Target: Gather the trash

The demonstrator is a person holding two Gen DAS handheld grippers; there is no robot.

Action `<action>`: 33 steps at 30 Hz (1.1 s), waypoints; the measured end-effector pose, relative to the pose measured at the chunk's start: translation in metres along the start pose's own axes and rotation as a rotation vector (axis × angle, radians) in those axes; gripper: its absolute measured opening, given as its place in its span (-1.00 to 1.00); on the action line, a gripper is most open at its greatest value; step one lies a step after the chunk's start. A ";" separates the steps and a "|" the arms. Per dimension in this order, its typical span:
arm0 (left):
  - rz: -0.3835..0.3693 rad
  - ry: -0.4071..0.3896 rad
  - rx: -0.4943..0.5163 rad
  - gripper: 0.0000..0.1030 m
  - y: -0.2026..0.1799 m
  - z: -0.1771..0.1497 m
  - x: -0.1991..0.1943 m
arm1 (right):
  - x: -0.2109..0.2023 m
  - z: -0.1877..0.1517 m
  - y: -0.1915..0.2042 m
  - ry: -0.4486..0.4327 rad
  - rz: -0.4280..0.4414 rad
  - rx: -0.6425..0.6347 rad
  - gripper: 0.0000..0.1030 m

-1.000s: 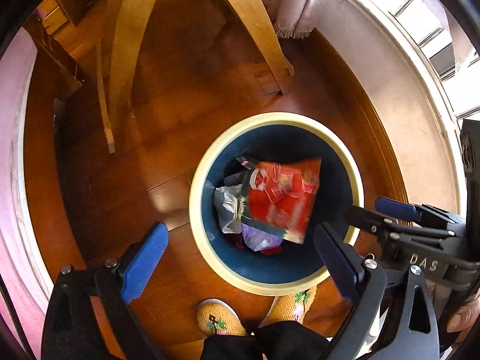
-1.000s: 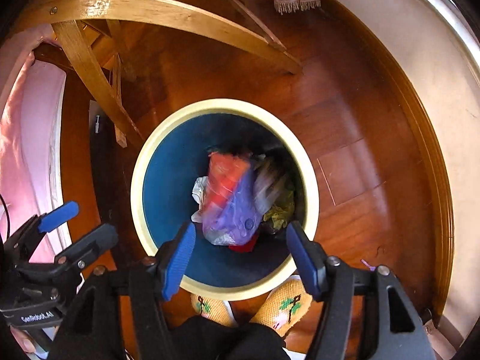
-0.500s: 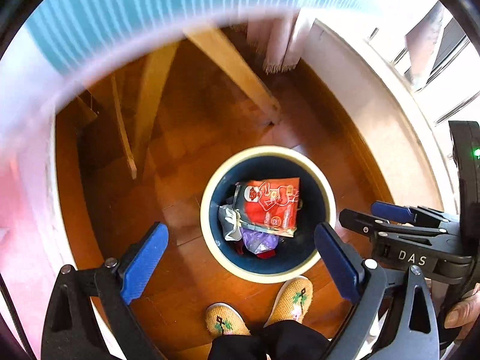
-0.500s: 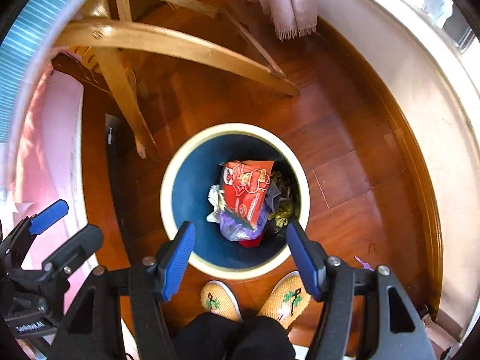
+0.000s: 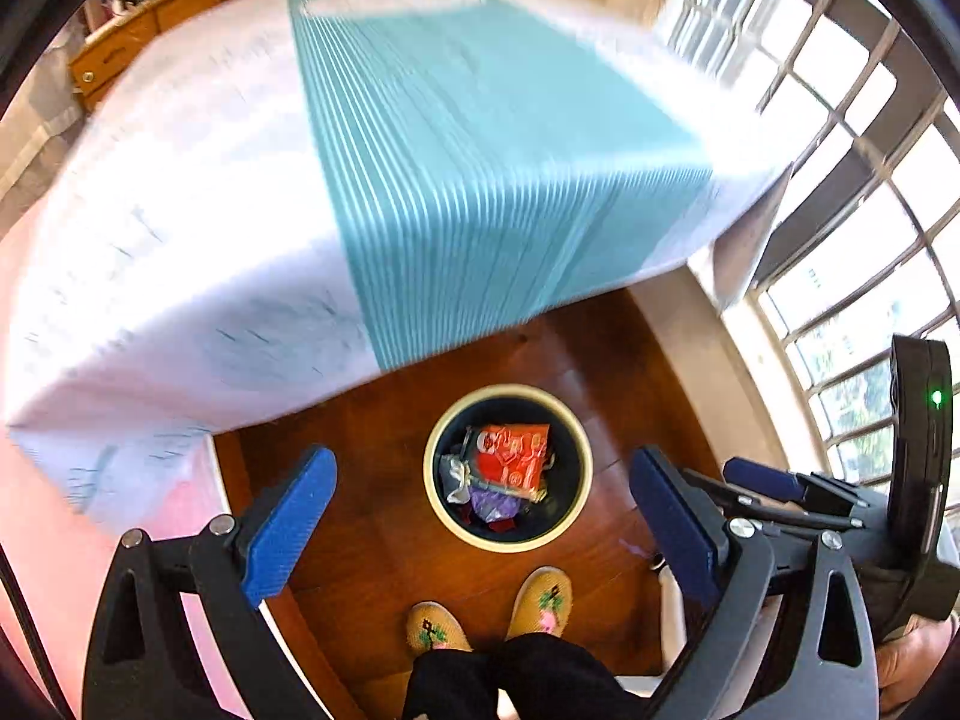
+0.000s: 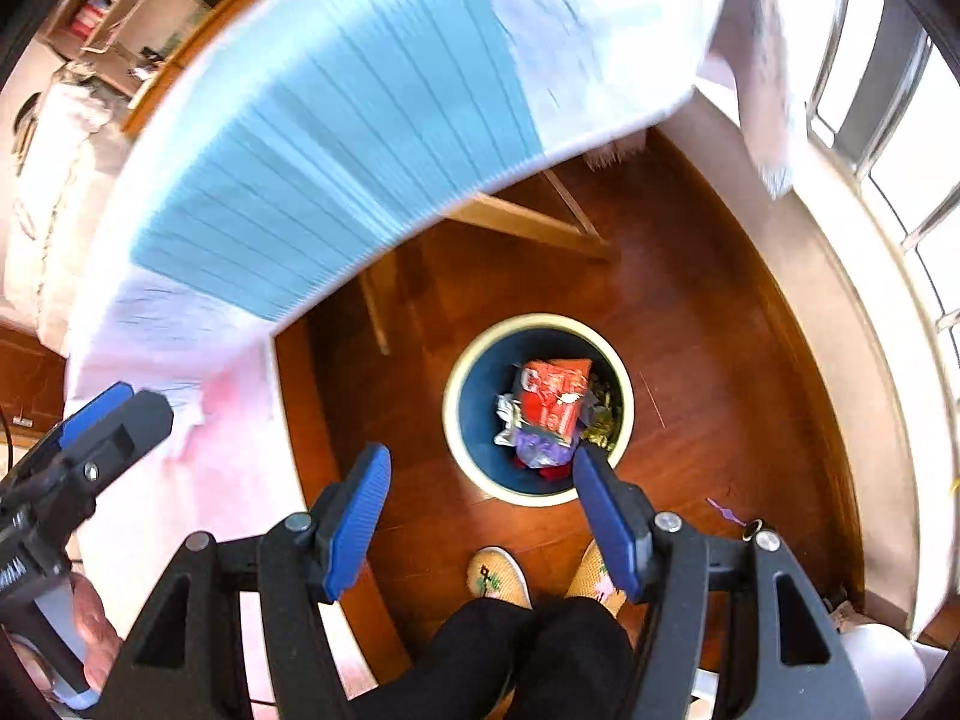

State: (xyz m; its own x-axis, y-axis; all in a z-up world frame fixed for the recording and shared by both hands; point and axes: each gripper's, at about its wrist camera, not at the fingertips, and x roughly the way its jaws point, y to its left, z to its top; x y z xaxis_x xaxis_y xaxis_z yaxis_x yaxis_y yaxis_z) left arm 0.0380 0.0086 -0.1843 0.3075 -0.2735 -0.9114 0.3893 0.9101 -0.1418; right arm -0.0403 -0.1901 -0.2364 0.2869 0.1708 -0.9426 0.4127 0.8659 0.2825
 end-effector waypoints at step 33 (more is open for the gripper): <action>0.203 -0.246 -0.258 0.89 -0.025 0.043 -0.200 | -0.231 0.059 0.102 -0.290 0.005 -0.358 0.39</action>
State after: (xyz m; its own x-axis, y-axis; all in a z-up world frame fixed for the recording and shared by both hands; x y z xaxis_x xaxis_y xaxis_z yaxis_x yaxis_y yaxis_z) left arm 0.0038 0.0272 0.0177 0.5664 -0.1179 -0.8157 0.0781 0.9929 -0.0893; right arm -0.0139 -0.1689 0.0209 0.5389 0.0811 -0.8384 0.1007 0.9820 0.1597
